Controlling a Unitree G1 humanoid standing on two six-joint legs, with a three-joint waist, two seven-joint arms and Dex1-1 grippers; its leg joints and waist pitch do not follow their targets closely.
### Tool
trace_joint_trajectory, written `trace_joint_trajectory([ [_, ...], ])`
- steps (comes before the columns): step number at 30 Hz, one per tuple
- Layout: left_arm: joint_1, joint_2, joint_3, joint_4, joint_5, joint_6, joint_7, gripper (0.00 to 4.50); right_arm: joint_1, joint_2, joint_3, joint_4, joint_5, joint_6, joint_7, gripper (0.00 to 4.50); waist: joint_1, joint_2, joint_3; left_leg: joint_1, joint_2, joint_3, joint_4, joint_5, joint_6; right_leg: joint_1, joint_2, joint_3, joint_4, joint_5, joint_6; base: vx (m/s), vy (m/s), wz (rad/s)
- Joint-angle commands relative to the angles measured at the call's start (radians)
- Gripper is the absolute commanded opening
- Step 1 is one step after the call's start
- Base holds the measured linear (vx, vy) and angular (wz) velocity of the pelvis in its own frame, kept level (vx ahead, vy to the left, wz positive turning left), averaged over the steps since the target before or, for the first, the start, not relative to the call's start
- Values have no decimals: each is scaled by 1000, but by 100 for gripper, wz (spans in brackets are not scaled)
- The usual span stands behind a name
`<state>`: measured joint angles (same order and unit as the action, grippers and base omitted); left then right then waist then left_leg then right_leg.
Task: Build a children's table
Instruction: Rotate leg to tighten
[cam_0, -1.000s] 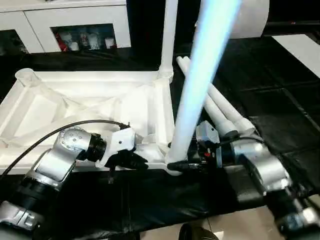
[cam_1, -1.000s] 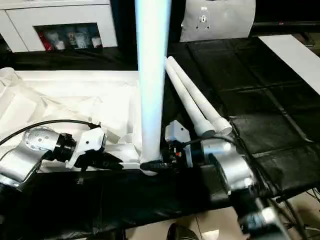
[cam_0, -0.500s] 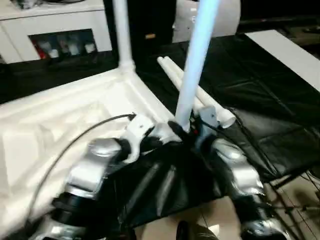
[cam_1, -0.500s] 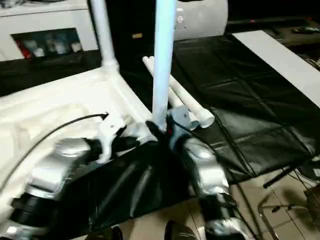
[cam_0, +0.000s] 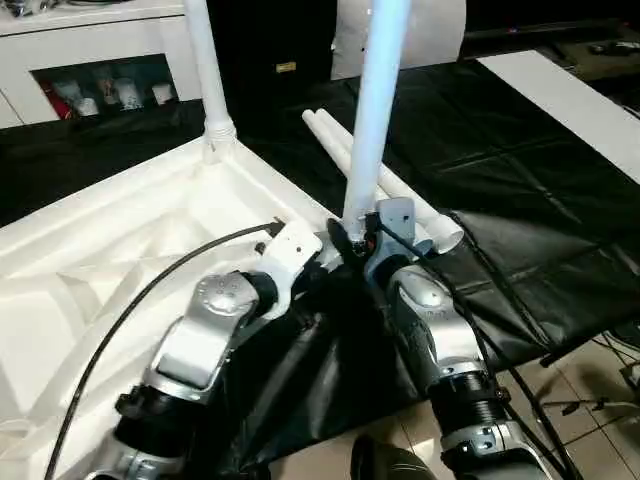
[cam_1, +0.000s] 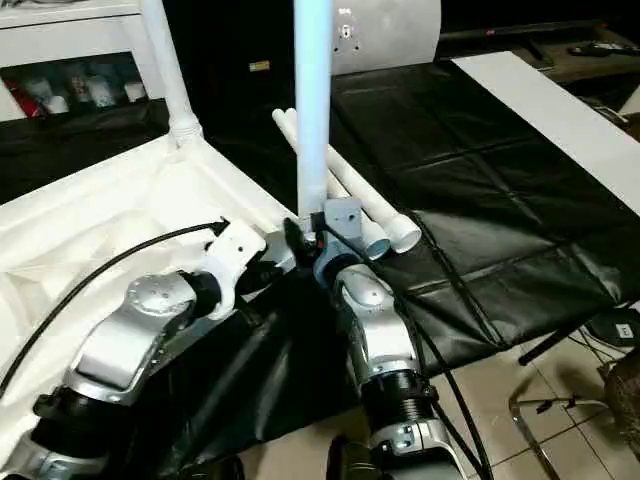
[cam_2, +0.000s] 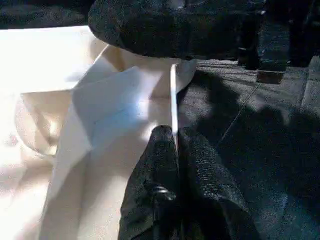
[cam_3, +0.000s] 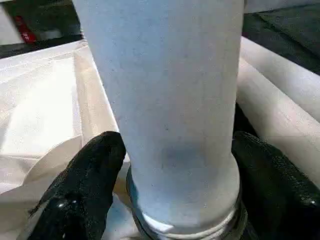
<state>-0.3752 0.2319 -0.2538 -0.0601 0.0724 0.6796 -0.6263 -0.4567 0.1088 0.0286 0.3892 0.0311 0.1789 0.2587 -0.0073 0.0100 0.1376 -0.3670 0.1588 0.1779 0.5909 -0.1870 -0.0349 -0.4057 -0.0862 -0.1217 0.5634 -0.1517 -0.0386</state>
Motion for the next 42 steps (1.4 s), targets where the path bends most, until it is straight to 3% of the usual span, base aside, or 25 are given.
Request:
trace_joint_trajectory([
  [1,8,22,-30,-31,-28,-45,-67,0,33,-12,57,-32,34,-6,92,392,14,1,-72,7,70,-38,-83,-282,44,47,-91,77,-72,-388,-147,0,0,0],
  [6,30,86,-26,-22,-64,-90,-138,0,82,-119,69,-140,76,-33,264,430,28,-2,-80,0,70,-28,-73,-162,88,50,-84,82,-48,-243,-199,13,-12,1],
  [8,36,117,-18,-8,-86,-123,-188,0,108,-197,93,-204,99,-33,388,443,38,-1,-87,-4,68,-28,-68,-104,107,60,-83,80,-41,-196,-200,0,0,0],
  [9,38,126,-16,-5,-94,-134,-205,0,115,-220,98,-222,106,-34,425,443,46,5,-87,-4,70,-26,-66,-82,125,57,-81,80,-37,-166,-204,0,0,0],
  [10,39,133,-11,-2,-102,-135,-218,0,118,-242,101,-233,114,-30,457,443,48,3,-85,-2,73,-26,-67,-86,133,55,-77,79,-38,-158,-213,0,0,0],
  [13,43,161,-8,8,-119,-158,-273,0,123,-305,113,-257,135,-26,549,443,50,1,-81,0,73,-28,-68,-117,124,57,-76,76,-46,-215,-206,0,0,0],
  [16,37,272,-42,60,-138,-266,-437,0,99,-414,118,-260,190,2,736,443,51,3,-75,7,72,-29,-73,-196,102,52,-75,76,-60,-342,-177,0,0,0],
  [20,18,329,-59,100,-147,-317,-527,0,71,-465,137,-230,202,1,828,443,53,-1,-70,17,77,-29,-78,-239,69,45,-78,79,-66,-412,-169,0,0,0],
  [27,-47,414,-102,194,-128,-414,-677,0,9,-529,203,-140,173,-60,986,443,63,-3,-76,14,78,-26,-76,-197,68,49,-80,83,-53,-340,-199,0,0,0],
  [29,-59,418,-107,218,-120,-436,-688,0,1,-532,213,-127,169,-67,1006,443,69,-1,-77,17,78,-26,-74,-193,69,48,-81,83,-53,-342,-202,0,0,0],
  [32,-71,418,-108,235,-112,-450,-689,0,-8,-530,224,-109,165,-81,1017,443,68,-2,-80,11,81,-27,-74,-168,71,53,-82,82,-45,-295,-218,0,0,0],
  [39,-81,406,-101,264,-123,-444,-674,0,-23,-510,230,-89,178,-87,1033,443,71,-3,-78,14,81,-28,-75,-194,61,51,-83,80,-55,-377,-195,0,0,0],
  [42,-80,350,-39,314,-115,-357,-512,0,18,-544,216,-155,189,-54,1020,443,75,-3,-76,23,83,-25,-76,-226,49,46,-82,81,-61,-409,-193,0,0,0],
])
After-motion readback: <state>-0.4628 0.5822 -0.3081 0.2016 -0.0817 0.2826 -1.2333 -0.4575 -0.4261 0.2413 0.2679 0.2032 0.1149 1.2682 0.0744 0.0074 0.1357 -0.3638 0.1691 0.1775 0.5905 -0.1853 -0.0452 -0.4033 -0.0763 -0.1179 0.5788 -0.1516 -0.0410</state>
